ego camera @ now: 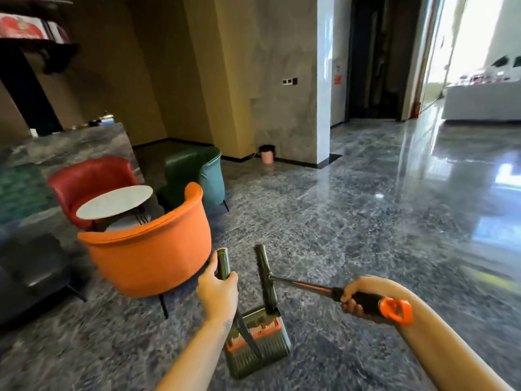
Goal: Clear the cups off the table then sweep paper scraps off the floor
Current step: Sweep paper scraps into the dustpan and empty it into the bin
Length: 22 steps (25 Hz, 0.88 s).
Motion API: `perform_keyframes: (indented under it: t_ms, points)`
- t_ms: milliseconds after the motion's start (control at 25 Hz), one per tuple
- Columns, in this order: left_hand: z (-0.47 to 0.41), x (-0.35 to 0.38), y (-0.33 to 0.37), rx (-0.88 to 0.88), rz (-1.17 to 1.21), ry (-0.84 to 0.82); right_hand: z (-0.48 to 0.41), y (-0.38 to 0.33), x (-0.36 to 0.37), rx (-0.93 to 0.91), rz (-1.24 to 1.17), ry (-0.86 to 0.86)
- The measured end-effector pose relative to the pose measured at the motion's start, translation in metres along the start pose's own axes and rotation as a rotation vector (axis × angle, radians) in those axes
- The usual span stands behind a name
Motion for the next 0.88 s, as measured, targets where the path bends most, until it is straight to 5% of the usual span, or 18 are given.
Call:
perform_keyframes:
  t_ms: [320, 880]
  points:
    - [-0.252, 0.22, -0.044, 0.007, -0.003, -0.063, -0.162, -0.258, -0.091, -0.066, -0.217, -0.08]
    - [-0.675, 0.515, -0.199, 0.039, -0.15, -0.235, -0.452, -0.696, -0.174, 0.175, -0.119, -0.036]
Point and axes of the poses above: each hand's wrist, its own z-axis away from the middle knuckle, its own x-axis out of the palm, y = z × x, the point moved 7 cm from there along -z, towards the middle knuckle, and after that the axes turned 15 degrees about x, right-handed, at the moved point
